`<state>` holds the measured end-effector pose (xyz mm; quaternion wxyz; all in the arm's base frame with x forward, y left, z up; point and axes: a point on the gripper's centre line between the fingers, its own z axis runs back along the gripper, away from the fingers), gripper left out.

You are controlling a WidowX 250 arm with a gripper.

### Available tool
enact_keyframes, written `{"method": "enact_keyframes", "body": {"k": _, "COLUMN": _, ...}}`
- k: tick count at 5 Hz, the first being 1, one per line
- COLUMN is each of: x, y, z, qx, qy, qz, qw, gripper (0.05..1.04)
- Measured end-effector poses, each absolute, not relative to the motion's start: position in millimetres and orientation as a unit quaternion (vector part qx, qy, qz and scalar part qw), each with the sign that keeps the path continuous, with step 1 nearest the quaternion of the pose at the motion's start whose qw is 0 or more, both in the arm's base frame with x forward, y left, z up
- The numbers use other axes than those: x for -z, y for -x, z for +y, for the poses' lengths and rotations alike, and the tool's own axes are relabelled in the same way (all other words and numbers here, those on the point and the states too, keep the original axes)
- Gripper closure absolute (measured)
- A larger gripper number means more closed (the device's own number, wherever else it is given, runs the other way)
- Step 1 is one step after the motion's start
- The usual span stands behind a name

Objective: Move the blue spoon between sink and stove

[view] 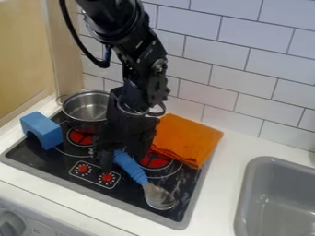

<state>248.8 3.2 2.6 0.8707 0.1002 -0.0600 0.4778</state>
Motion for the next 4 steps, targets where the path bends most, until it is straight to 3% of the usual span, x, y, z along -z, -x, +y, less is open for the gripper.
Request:
{"method": "enact_keyframes", "body": {"k": 1, "x": 2.3, "y": -248.7, "z": -0.5, "qx": -0.478, "qy": -0.088, "qz": -0.057, "qw": 0.872, "gripper": 0.348}}
{"method": "enact_keyframes", "body": {"k": 2, "x": 2.7, "y": -248.3, "z": 3.0, "qx": -0.485, "qy": -0.096, "qz": -0.062, "qw": 0.867, "gripper": 0.582}}
{"method": "enact_keyframes", "body": {"k": 4, "x": 1.0, "y": -247.2, "z": 7.5, "qx": -0.494, "qy": -0.099, "qz": -0.065, "qw": 0.862, "gripper": 0.639}}
